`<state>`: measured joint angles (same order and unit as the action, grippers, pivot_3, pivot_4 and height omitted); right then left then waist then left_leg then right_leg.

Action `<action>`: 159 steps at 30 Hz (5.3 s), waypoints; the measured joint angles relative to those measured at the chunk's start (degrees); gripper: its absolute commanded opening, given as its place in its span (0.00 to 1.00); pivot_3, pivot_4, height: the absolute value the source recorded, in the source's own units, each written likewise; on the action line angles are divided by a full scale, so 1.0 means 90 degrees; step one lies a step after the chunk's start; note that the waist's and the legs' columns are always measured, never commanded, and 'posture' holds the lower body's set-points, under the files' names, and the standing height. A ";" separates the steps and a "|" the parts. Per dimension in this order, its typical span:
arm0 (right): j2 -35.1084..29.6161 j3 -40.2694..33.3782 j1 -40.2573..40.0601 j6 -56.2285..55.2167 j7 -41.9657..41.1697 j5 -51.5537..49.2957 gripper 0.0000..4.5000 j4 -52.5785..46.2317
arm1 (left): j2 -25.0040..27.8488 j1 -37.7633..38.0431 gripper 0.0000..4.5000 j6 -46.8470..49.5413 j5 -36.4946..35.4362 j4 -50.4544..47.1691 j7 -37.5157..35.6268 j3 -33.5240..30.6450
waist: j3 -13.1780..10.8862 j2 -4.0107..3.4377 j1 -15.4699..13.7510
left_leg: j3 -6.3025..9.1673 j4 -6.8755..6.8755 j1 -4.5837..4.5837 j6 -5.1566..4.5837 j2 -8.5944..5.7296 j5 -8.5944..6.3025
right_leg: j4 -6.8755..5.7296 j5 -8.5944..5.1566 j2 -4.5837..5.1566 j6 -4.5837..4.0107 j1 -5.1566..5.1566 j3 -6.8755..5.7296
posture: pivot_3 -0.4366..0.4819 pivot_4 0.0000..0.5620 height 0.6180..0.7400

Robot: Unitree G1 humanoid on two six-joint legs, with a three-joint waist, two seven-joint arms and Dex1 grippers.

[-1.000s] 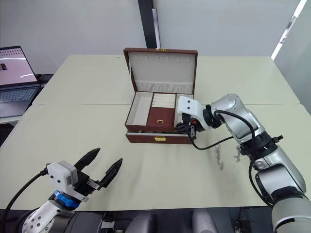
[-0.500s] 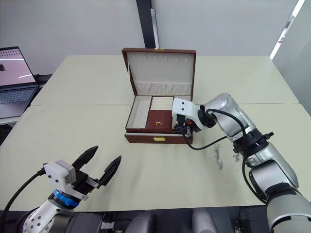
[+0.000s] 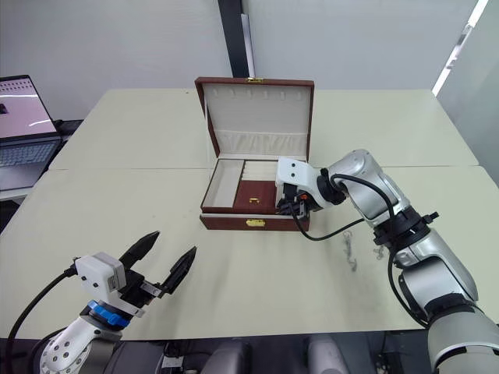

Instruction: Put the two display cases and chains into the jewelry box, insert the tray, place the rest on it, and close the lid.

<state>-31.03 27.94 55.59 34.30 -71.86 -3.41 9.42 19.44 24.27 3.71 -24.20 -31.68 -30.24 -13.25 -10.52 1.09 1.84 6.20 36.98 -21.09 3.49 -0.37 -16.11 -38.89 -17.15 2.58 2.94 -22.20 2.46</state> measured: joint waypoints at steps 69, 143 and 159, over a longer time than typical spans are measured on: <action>-0.1401 -0.4416 -0.3632 -0.1145 0.0916 -0.2017 0.99 0.0247 | 0.2955 -0.2126 1.00 0.2581 -0.1388 0.1598 -0.1355 -0.1581 | -0.0006 -0.0007 0.0003 | -0.0006 -0.0007 -0.0001 -0.0001 0.0000 -0.0001 | 0.0004 -0.0001 -0.0008 -0.0002 0.0001 0.0007 | 0.48 0.27 1.00; 0.0535 -0.5071 -0.7217 -0.0674 0.5238 -0.2056 0.99 -0.3161 | 0.1686 -0.3337 1.00 0.0439 -0.0034 0.1827 -0.3676 0.1891 | -0.0003 -0.0014 0.0003 | -0.0007 -0.0004 0.0012 0.0000 0.0003 0.0000 | -0.0007 -0.0001 -0.0012 -0.0001 0.0014 0.0012 | 0.48 0.27 1.00; 0.0958 -0.4645 -0.7513 -0.1002 0.5933 -0.1242 0.91 -0.3263 | 0.1490 -0.3779 1.00 0.0407 0.0037 0.1775 -0.3750 0.2311 | 0.0000 -0.0011 0.0000 | -0.0002 -0.0003 0.0014 0.0000 0.0003 0.0000 | -0.0006 -0.0002 -0.0014 -0.0001 0.0019 0.0010 | 0.48 0.27 1.00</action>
<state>-22.41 -13.86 -12.03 25.28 -18.46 -14.59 -19.95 32.85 -9.74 7.38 -23.86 -15.70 -63.99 7.55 -10.52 1.00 1.83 6.18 36.95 -20.96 3.49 -0.34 -16.11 -38.94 -17.17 2.45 2.93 -22.04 2.55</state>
